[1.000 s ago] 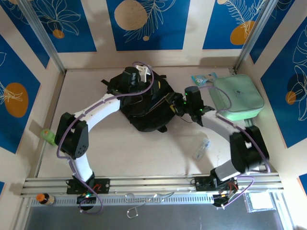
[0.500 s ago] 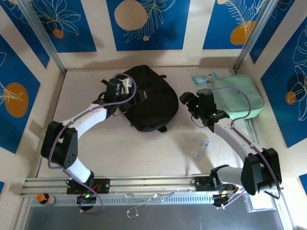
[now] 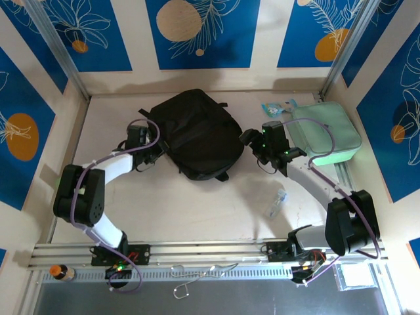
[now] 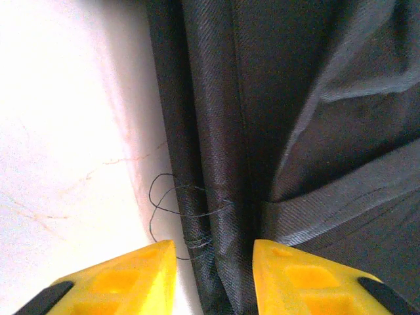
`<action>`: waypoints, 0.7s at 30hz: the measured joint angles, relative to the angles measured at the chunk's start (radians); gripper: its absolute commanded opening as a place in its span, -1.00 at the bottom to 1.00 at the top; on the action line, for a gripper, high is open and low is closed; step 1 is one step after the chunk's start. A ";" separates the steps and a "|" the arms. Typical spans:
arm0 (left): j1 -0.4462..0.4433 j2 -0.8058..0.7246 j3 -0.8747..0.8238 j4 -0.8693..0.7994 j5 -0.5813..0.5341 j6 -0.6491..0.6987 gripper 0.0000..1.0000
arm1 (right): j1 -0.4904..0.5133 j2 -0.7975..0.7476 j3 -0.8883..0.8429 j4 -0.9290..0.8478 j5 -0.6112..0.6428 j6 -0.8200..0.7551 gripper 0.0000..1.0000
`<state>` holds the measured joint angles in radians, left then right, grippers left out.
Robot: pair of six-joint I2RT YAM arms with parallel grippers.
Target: Pack the student bag
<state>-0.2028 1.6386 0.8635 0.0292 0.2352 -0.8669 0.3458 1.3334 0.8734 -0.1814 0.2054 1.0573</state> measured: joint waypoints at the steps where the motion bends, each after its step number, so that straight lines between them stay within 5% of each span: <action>1: 0.000 0.012 0.004 0.001 0.001 -0.002 -0.37 | 0.000 0.000 0.002 -0.001 -0.001 0.000 0.60; 17: 0.000 0.153 0.068 0.087 0.073 -0.074 -0.44 | 0.002 0.011 0.003 -0.020 -0.013 0.000 0.59; 21: 0.000 0.170 0.080 0.102 0.086 -0.094 -0.62 | 0.002 0.040 0.002 -0.017 -0.055 -0.001 0.47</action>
<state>-0.2028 1.8088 0.9432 0.1314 0.3214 -0.9611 0.3473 1.3731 0.8757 -0.1982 0.1505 1.0561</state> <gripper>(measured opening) 0.230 0.766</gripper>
